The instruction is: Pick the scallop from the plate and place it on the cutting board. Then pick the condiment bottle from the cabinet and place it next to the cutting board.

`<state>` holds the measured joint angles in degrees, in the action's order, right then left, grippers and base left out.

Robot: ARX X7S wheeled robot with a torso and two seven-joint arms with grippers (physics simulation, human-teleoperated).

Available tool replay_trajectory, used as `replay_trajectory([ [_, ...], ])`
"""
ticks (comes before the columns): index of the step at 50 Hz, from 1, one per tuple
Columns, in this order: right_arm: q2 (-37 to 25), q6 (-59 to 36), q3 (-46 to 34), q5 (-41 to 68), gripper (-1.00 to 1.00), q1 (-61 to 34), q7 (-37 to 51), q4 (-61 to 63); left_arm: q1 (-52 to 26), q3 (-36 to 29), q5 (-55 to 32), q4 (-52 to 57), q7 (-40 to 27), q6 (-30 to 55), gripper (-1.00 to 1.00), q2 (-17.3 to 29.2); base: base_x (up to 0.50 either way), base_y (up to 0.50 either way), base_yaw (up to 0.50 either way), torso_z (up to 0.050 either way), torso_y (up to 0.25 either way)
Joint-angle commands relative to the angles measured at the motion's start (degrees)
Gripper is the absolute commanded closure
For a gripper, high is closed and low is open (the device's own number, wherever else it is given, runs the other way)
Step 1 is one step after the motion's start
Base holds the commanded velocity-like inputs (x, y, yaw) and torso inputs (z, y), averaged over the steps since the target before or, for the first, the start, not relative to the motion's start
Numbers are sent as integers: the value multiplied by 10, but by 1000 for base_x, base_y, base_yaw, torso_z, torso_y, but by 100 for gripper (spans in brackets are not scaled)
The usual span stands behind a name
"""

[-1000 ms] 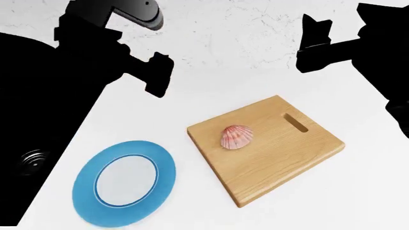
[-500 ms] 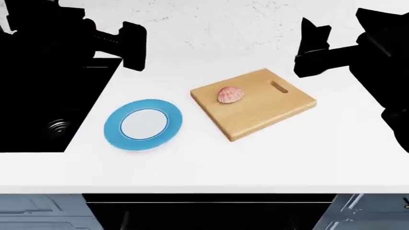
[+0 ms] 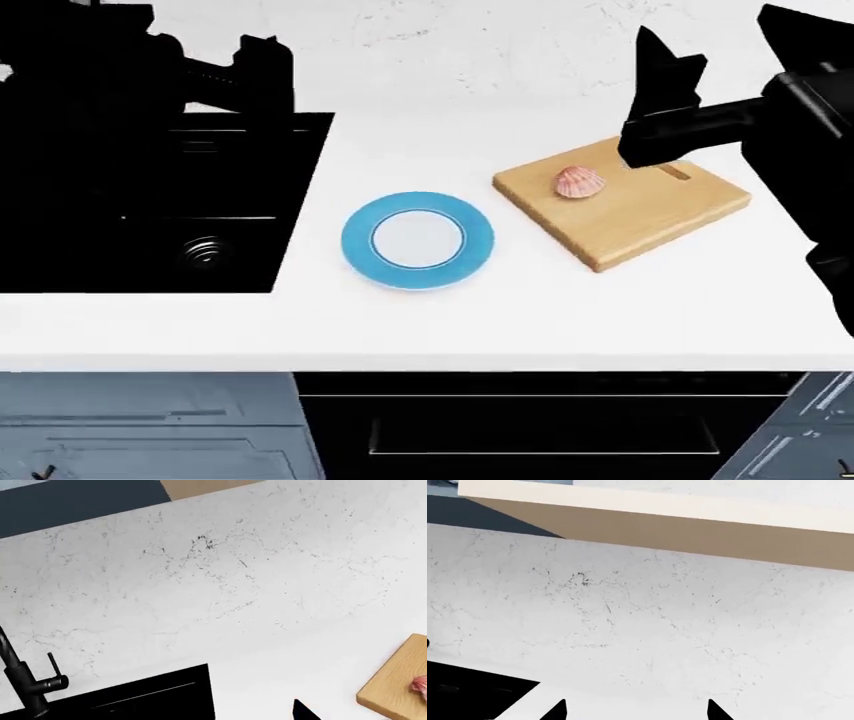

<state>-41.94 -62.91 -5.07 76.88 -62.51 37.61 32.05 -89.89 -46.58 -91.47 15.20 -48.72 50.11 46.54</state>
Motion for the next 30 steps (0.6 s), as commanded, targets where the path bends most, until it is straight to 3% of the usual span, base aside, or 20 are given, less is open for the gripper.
replay_trajectory([
  [1, -4, 27, 20, -5, -100, 42, 13, 52, 35, 6, 17, 58, -39, -26, -100, 26, 20, 500, 0, 0, 0],
  [20, -2, 91, 64, -74, -100, 214, 55, 153, 180, 37, 27, 177, -133, -138, -100, 106, 29, 500, 0, 0, 0],
  [30, -9, 103, 79, -82, -100, 246, 55, 162, 193, 40, 29, 179, -137, -147, -100, 114, 35, 500, 0, 0, 0],
])
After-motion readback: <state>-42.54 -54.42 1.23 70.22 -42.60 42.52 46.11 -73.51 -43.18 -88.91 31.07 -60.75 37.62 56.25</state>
